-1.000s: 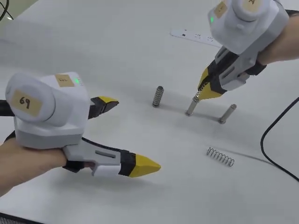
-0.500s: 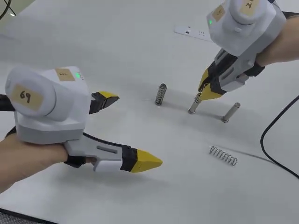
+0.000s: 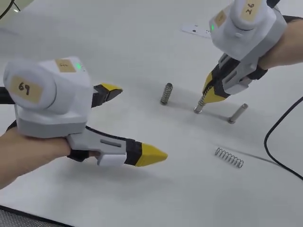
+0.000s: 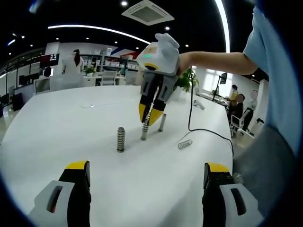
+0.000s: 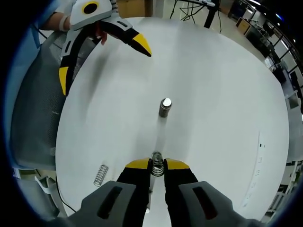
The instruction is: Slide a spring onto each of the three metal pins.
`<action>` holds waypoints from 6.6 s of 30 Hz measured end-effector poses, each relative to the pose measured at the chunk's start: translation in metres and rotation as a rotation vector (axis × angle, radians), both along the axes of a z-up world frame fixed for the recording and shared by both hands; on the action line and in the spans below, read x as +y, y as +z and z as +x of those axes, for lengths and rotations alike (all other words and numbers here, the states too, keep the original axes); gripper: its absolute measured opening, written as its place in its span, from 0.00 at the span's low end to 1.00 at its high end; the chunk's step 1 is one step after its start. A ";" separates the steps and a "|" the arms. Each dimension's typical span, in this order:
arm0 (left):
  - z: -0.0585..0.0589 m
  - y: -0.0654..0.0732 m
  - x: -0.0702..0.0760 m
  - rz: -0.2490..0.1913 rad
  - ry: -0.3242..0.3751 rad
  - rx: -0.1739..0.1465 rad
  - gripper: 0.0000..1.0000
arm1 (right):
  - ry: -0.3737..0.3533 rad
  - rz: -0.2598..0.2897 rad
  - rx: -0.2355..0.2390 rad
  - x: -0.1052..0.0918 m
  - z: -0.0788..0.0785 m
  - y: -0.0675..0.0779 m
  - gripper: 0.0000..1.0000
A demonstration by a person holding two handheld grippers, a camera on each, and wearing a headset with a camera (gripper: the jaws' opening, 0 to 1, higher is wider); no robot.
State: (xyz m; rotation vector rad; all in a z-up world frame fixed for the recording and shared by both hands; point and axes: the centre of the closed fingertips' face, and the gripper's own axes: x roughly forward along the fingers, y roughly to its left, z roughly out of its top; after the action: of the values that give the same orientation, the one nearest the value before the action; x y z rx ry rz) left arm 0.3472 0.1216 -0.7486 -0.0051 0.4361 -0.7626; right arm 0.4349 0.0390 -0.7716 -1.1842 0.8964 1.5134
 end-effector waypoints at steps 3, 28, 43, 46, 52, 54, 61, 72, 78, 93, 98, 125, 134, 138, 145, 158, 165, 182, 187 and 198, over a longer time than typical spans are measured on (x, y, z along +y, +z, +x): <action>0.001 0.001 0.001 -0.002 0.002 -0.001 0.98 | 0.000 -0.008 0.008 0.001 0.000 -0.003 0.08; 0.004 0.002 0.003 -0.008 0.013 -0.001 0.98 | 0.022 -0.039 0.014 0.001 -0.001 -0.020 0.08; 0.003 0.001 0.002 -0.007 0.009 0.003 0.98 | 0.018 -0.048 0.014 0.001 0.000 -0.021 0.08; 0.003 0.002 0.002 -0.006 0.009 0.003 0.98 | 0.020 -0.052 0.019 0.000 0.000 -0.022 0.09; 0.004 0.002 0.003 -0.006 0.012 0.001 0.98 | 0.015 -0.049 0.032 -0.002 -0.003 -0.024 0.17; 0.003 0.002 0.003 -0.009 0.011 0.003 0.98 | 0.016 -0.044 0.025 -0.002 -0.003 -0.024 0.22; 0.003 0.001 0.002 -0.005 0.010 0.003 0.98 | -0.006 -0.016 0.019 0.001 -0.003 -0.023 0.38; 0.003 0.001 0.001 -0.006 0.006 0.004 0.98 | -0.054 0.060 0.026 0.007 -0.004 -0.018 0.64; 0.003 0.002 0.001 -0.010 0.005 0.003 0.98 | -0.074 0.091 0.021 0.008 -0.005 -0.015 0.75; 0.000 0.005 0.006 0.011 0.001 0.003 0.98 | -0.125 0.189 0.016 0.014 -0.008 -0.004 0.81; 0.000 0.007 0.005 0.018 -0.010 -0.003 0.98 | -0.166 0.250 0.027 0.013 -0.012 0.007 0.81; 0.001 0.022 -0.010 0.046 -0.091 -0.032 0.98 | -0.428 0.512 -0.012 -0.038 -0.033 0.050 0.80; 0.000 0.025 -0.020 0.052 -0.131 -0.035 0.98 | -0.530 0.564 -0.017 -0.065 -0.046 0.052 0.79; 0.001 0.025 -0.025 0.055 -0.152 -0.036 0.98 | -0.582 0.574 -0.015 -0.080 -0.054 0.049 0.78; 0.000 0.024 -0.035 0.065 -0.189 -0.033 0.98 | -0.652 0.604 -0.019 -0.099 -0.065 0.050 0.78; -0.001 0.023 -0.049 0.088 -0.248 -0.034 0.97 | -0.765 0.692 -0.052 -0.125 -0.078 0.057 0.80; -0.001 0.021 -0.055 0.099 -0.281 -0.027 0.96 | -0.799 0.709 -0.057 -0.136 -0.083 0.059 0.83; 0.003 0.014 -0.073 0.114 -0.361 -0.021 0.94 | -0.840 0.718 -0.060 -0.150 -0.093 0.060 0.92; 0.003 0.010 -0.078 0.122 -0.386 -0.021 0.92 | -0.852 0.724 -0.056 -0.152 -0.095 0.060 0.93; 0.005 0.000 -0.093 0.129 -0.447 -0.028 0.85 | -0.870 0.739 -0.048 -0.152 -0.103 0.064 0.92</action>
State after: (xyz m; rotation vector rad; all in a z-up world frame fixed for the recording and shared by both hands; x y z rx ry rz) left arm 0.3521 0.0287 -0.7484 0.2295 0.4654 -1.1705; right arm 0.3322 -0.1129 -0.7078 -0.2135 0.5943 0.9294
